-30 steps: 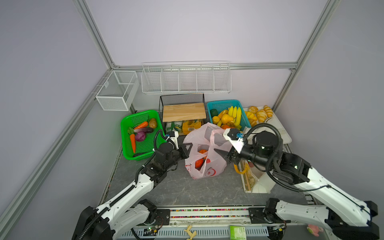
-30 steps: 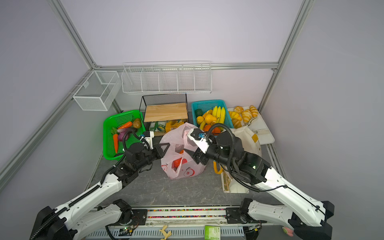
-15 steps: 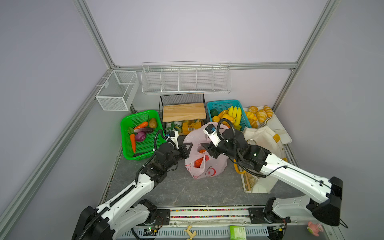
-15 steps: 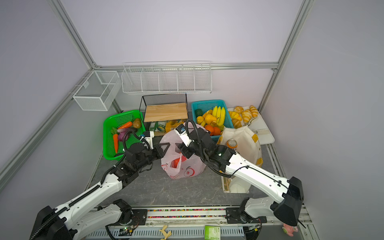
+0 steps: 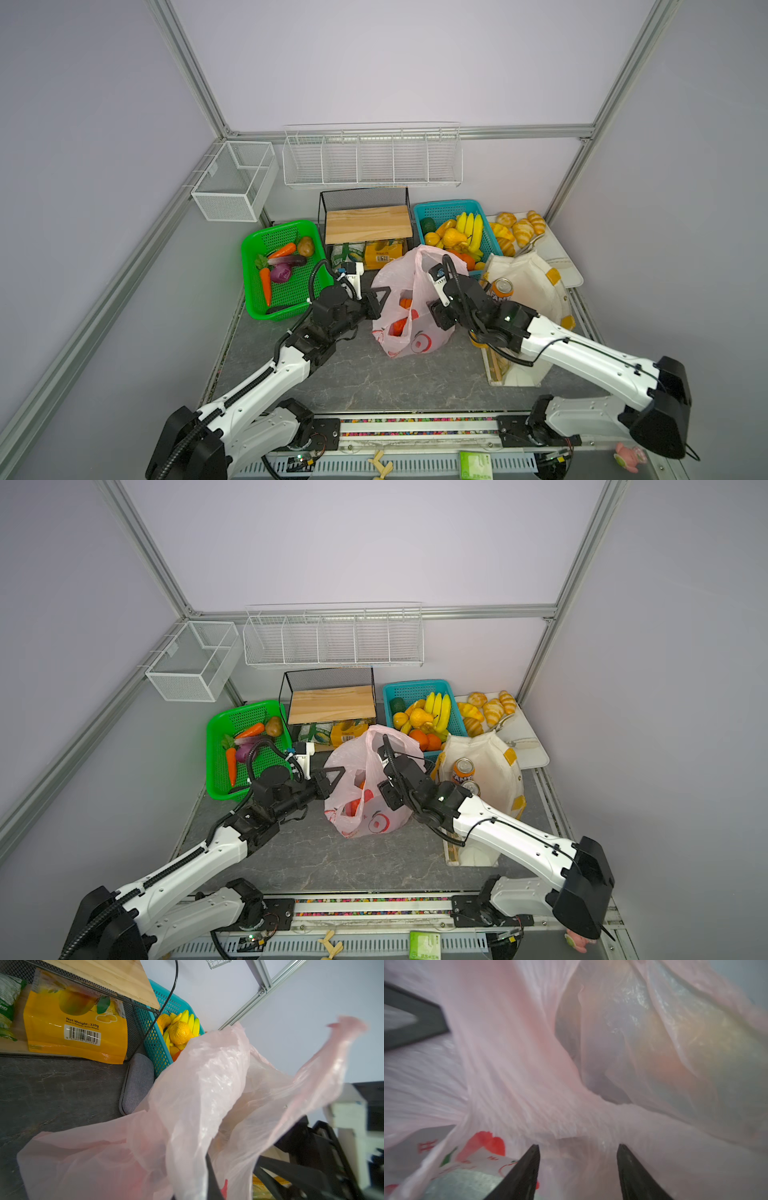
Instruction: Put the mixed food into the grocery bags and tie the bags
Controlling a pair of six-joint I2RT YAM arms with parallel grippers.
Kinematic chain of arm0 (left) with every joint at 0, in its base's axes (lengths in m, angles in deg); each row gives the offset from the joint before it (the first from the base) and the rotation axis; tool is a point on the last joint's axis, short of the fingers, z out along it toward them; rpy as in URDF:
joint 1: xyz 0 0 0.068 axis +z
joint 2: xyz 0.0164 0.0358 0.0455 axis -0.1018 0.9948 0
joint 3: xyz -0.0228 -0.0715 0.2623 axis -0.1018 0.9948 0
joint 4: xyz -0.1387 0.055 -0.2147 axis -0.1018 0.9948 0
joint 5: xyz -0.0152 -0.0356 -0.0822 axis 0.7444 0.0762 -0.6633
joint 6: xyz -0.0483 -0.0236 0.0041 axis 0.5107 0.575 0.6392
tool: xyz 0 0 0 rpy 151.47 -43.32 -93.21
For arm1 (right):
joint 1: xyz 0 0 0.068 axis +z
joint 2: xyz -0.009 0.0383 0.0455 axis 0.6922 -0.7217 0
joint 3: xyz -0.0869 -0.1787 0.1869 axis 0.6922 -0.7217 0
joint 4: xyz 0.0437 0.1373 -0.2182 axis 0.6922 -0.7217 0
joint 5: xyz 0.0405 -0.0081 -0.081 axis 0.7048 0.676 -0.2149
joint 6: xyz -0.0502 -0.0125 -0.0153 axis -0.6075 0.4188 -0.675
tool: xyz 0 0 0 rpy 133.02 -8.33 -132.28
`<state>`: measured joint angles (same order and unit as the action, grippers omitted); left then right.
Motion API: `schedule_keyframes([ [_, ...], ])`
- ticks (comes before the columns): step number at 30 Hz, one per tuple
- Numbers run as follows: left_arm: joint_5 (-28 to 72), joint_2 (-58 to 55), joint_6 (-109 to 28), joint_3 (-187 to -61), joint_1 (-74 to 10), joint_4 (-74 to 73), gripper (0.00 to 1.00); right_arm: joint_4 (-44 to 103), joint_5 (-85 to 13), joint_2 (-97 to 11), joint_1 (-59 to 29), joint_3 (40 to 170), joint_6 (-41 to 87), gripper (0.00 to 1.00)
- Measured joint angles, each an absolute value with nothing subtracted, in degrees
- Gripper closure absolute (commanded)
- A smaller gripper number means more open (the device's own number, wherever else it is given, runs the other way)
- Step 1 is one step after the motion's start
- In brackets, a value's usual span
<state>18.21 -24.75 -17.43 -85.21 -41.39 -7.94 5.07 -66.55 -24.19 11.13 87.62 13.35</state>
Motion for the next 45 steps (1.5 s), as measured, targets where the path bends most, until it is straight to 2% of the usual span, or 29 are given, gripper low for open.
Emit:
schedule_keyframes([
  [6, 18.30, -24.77, -17.49, -85.04, -41.48, -8.29, 1.00, 12.96, -63.12, -19.64, 12.20, 87.43, 11.32, 0.10],
  [10, 18.51, -24.82, -17.84, -84.97, -41.48, -8.24, 1.00, 16.34, -61.61, -22.20, 12.05, 88.56, 10.23, 0.14],
  [11, 18.69, -24.88, -18.06, -84.93, -41.48, -8.16, 1.00, 17.17, -61.15, -23.16, 11.94, 89.02, 9.92, 0.20],
  [15, 19.98, -25.14, -19.37, -84.80, -41.48, -7.37, 1.00, 18.75, -60.39, -25.78, 11.37, 90.22, 9.20, 0.64],
  [16, 20.42, -25.19, -19.70, -84.80, -41.48, -7.17, 1.00, 18.79, -60.54, -25.94, 11.20, 90.22, 9.16, 0.71],
  [18, 21.38, -25.34, -20.55, -84.80, -41.48, -6.39, 0.90, 18.51, -61.20, -25.83, 10.76, 90.11, 9.57, 0.80],
  [21, 23.52, -26.35, -22.54, -84.80, -41.48, -4.14, 0.62, 18.57, -61.92, -22.90, 10.26, 86.97, 10.71, 0.88],
  [24, 26.80, -28.60, -25.78, -84.82, -41.81, -1.60, 0.47, 17.50, -62.33, -17.17, 9.93, 81.13, 12.26, 0.89],
  [27, 32.15, -31.99, -33.34, -85.50, -45.18, 1.48, 0.42, 16.71, -62.05, -11.25, 9.78, 75.01, 13.88, 0.89],
  [31, 37.29, -34.72, -47.46, -89.08, -51.62, 4.76, 0.42, 17.55, -61.22, -6.38, 9.65, 69.83, 15.63, 0.89],
  [35, 35.65, -34.17, -62.50, -95.95, -54.40, 9.26, 0.48, 19.73, -61.30, -2.49, 9.56, 66.51, 16.98, 0.90],
  [45, 26.49, -13.58, -95.07, -118.17, -56.61, 28.76, 0.49, 28.12, -63.38, 4.97, 9.54, 61.61, 21.24, 0.90],
])
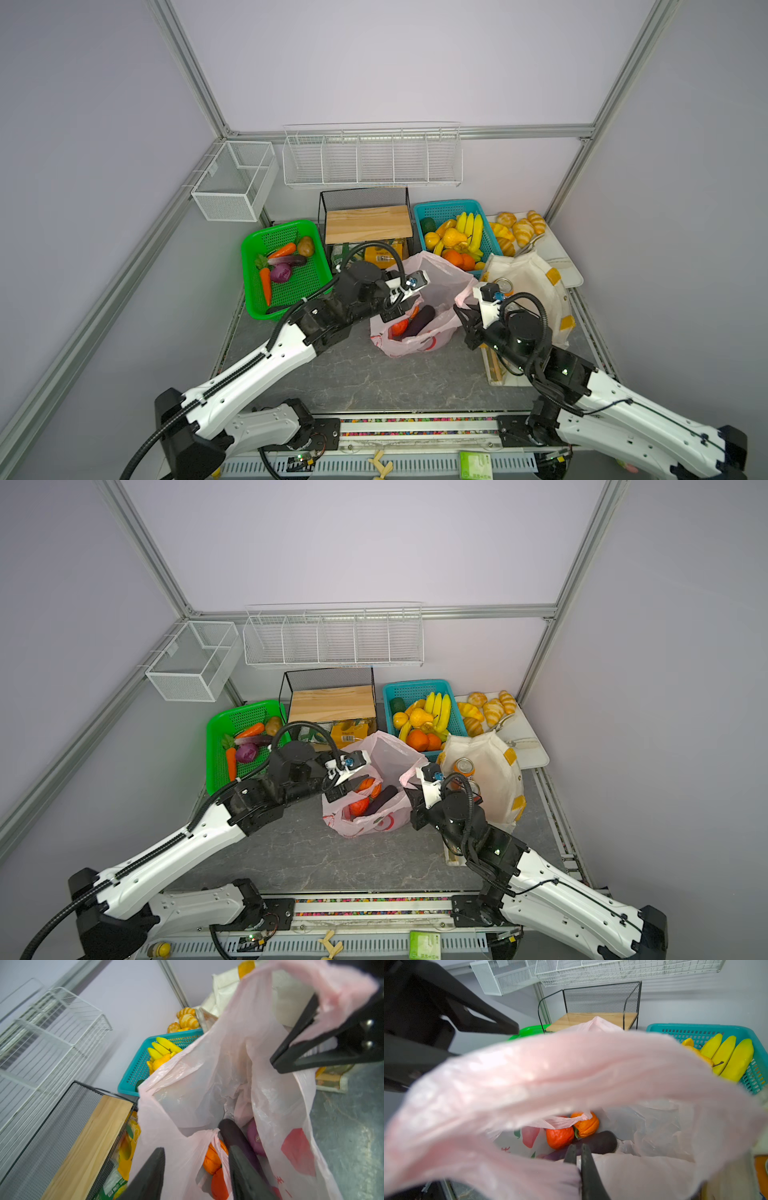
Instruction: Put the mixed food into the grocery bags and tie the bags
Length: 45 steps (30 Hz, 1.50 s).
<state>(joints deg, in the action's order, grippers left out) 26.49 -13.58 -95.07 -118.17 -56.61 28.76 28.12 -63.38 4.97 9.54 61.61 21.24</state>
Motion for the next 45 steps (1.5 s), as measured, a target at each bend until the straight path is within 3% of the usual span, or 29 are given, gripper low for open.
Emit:
schedule_keyframes([
  [12, 28.66, 7.14, -115.81, -137.91, -59.36, 47.53, 0.44, 32.52, -66.31, 13.84, 9.54, 55.41, 24.72, 0.90],
  [23, 38.36, 12.27, -124.70, -138.59, -60.56, 50.79, 0.38, 34.72, -66.57, 12.33, 9.51, 55.41, 24.72, 0.91],
  [35, 52.31, 22.07, -129.91, -142.00, -62.75, 54.64, 0.46, 35.16, -66.33, 10.76, 9.47, 55.41, 24.72, 0.91],
  [38, 55.15, 23.40, -130.36, -142.96, -62.77, 55.88, 0.55, 35.23, -66.29, 10.74, 9.47, 55.41, 24.72, 0.91],
  [43, 57.75, 24.34, -129.95, -143.11, -62.75, 55.95, 0.83, 35.29, -66.11, 10.61, 9.47, 55.45, 24.72, 0.91],
  [45, 57.90, 24.19, -129.64, -143.11, -62.77, 55.38, 0.99, 35.29, -66.13, 10.61, 9.47, 55.47, 24.70, 0.91],
])
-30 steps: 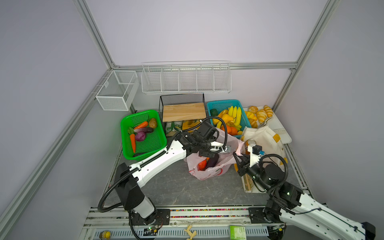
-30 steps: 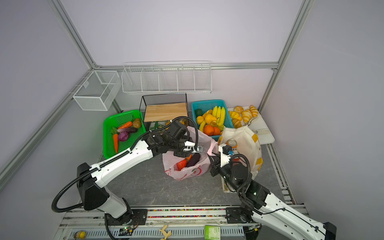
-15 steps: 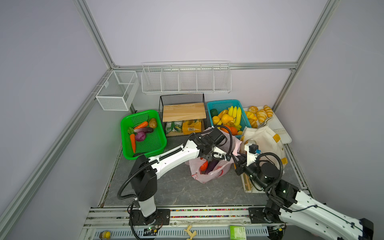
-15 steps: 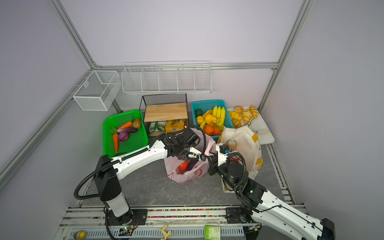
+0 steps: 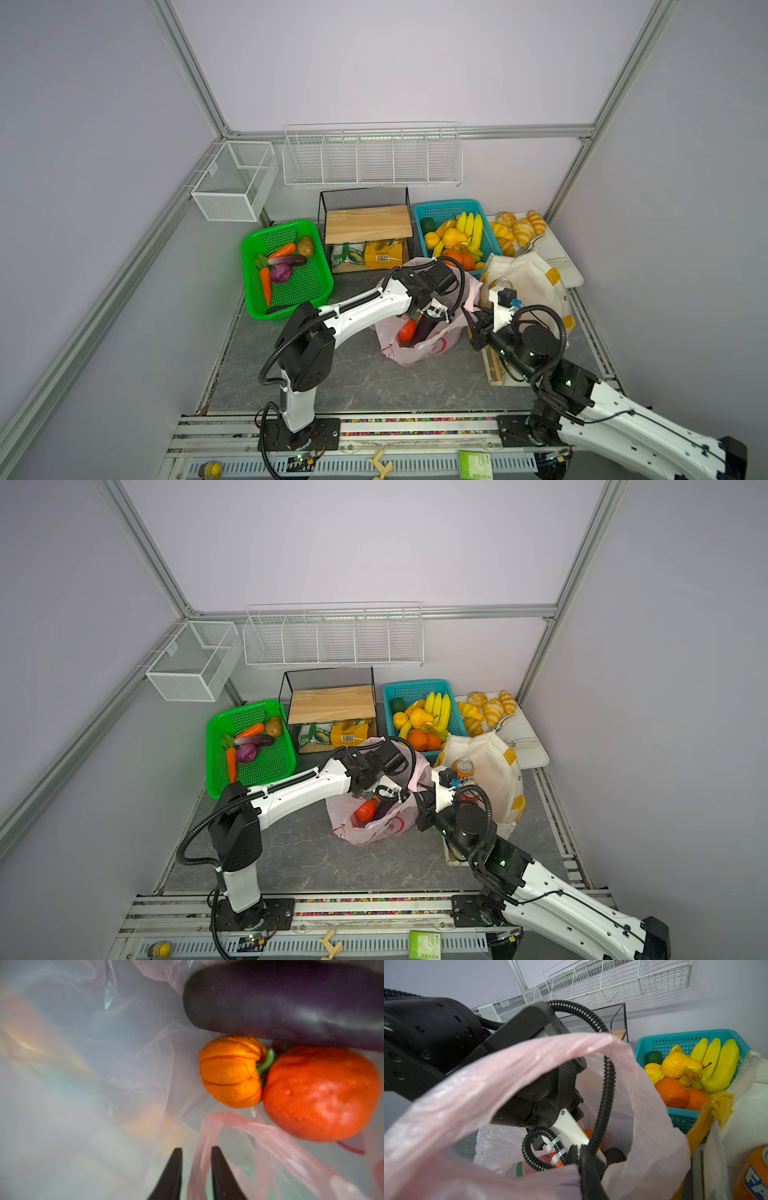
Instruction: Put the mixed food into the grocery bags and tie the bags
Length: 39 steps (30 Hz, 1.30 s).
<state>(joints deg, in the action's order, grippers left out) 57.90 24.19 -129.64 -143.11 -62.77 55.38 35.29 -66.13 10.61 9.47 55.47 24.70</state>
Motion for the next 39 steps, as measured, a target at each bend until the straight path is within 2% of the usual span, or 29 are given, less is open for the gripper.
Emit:
schedule_keyframes([
  [5, 55.39, 22.22, -126.87, -143.11, -62.46, 53.89, 1.00, 35.05, -66.53, 11.35, 9.47, 55.58, 24.48, 0.91],
  [10, 47.58, 13.19, -121.58, -140.29, -60.32, 48.63, 1.00, 34.00, -67.66, 12.51, 9.47, 56.37, 23.71, 0.91],
  [17, 32.74, -2.78, -109.16, -128.71, -55.69, 32.63, 1.00, 32.36, -69.50, 11.72, 9.47, 58.86, 22.16, 0.91],
  [29, 12.74, -14.19, -78.83, -111.33, -46.90, 2.03, 1.00, 22.53, -71.66, 0.44, 6.21, 71.21, 19.91, 0.90],
  [33, 10.19, -16.25, -69.65, -105.80, -45.92, -8.62, 1.00, 17.83, -69.24, -4.32, 2.72, 77.55, 18.38, 0.77],
  [36, 10.38, -16.58, -62.78, -102.24, -44.63, -16.16, 1.00, 14.73, -67.14, -5.65, 1.38, 81.68, 15.36, 0.55],
  [39, 11.72, -16.58, -57.41, -99.55, -44.04, -22.08, 1.00, 9.92, -63.88, -6.73, 0.99, 87.84, 10.73, 0.41],
])
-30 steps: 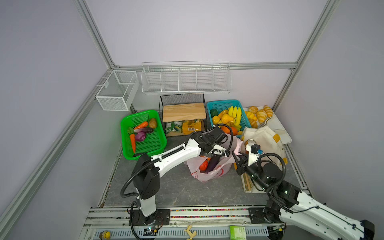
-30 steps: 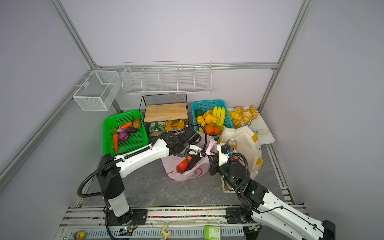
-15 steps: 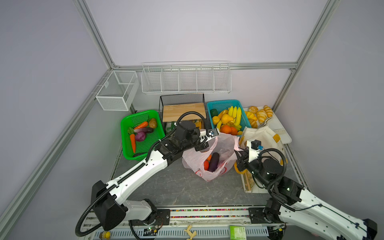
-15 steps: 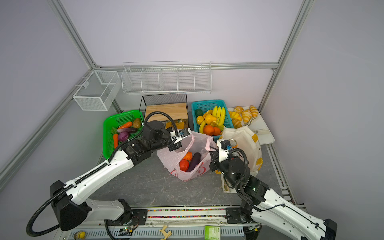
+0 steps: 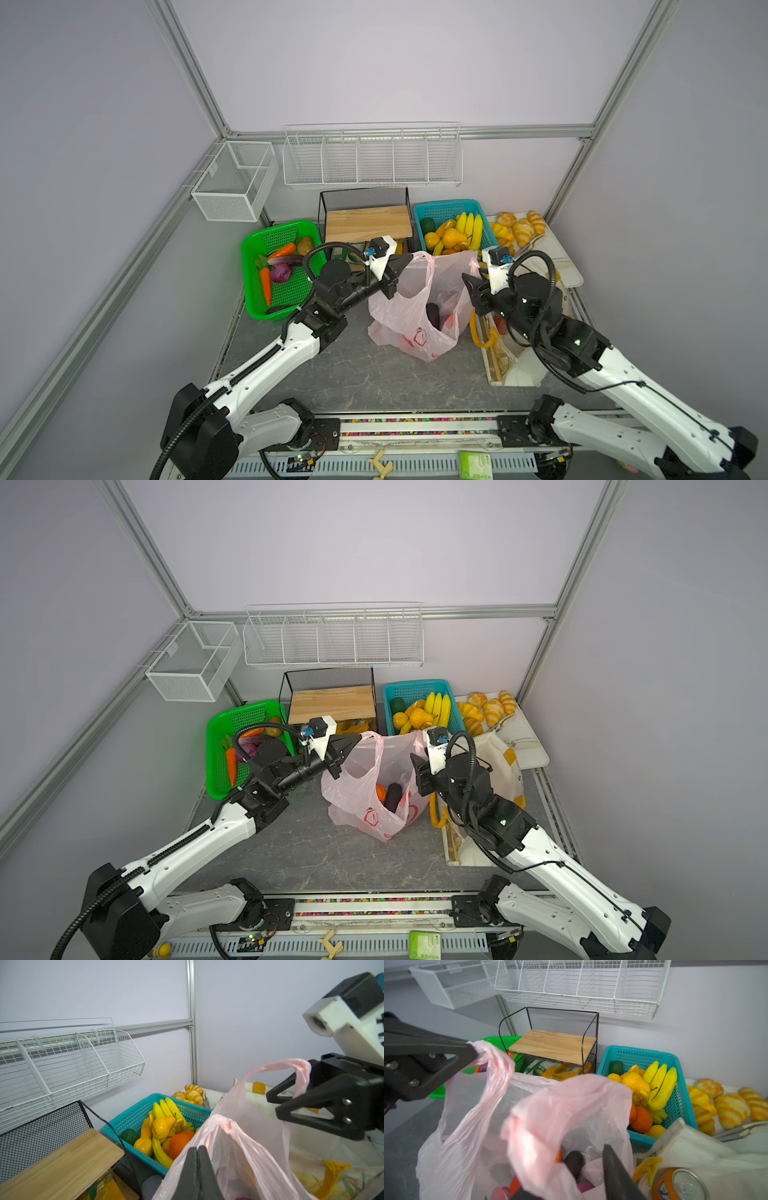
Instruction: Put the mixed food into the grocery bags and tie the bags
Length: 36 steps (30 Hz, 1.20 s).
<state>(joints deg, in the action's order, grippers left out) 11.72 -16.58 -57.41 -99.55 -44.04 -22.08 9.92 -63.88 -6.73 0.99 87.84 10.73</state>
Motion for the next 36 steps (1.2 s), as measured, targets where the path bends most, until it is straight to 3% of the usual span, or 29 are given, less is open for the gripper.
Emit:
schedule_keyframes([
  [4, 13.31, -16.58, -53.34, -97.98, -44.04, -26.84, 1.00, 3.86, -59.12, -8.39, 0.90, 97.35, 5.40, 0.28],
  [9, 15.06, -16.62, -51.39, -97.65, -44.04, -28.90, 1.00, -0.99, -53.24, -10.68, 0.90, 106.40, 1.59, 0.21],
  [17, 15.72, -16.88, -49.93, -97.26, -44.04, -29.73, 1.00, -4.60, -39.84, -26.94, -0.45, 121.48, 1.09, 0.23],
  [22, 15.70, -17.01, -49.78, -97.24, -44.04, -29.73, 1.00, -6.08, -31.19, -35.31, -5.37, 123.32, 3.32, 0.27],
  [25, 15.72, -17.12, -49.80, -97.24, -44.04, -29.73, 1.00, -6.69, -26.92, -37.87, -7.14, 123.32, 4.50, 0.36],
  [32, 15.74, -17.17, -49.97, -97.21, -44.04, -29.66, 1.00, -6.15, -20.96, -38.66, -8.54, 123.29, 6.51, 0.73],
  [36, 15.94, -17.17, -50.43, -97.21, -44.04, -29.36, 1.00, -5.45, -19.67, -38.48, -8.91, 123.18, 7.28, 0.89],
])
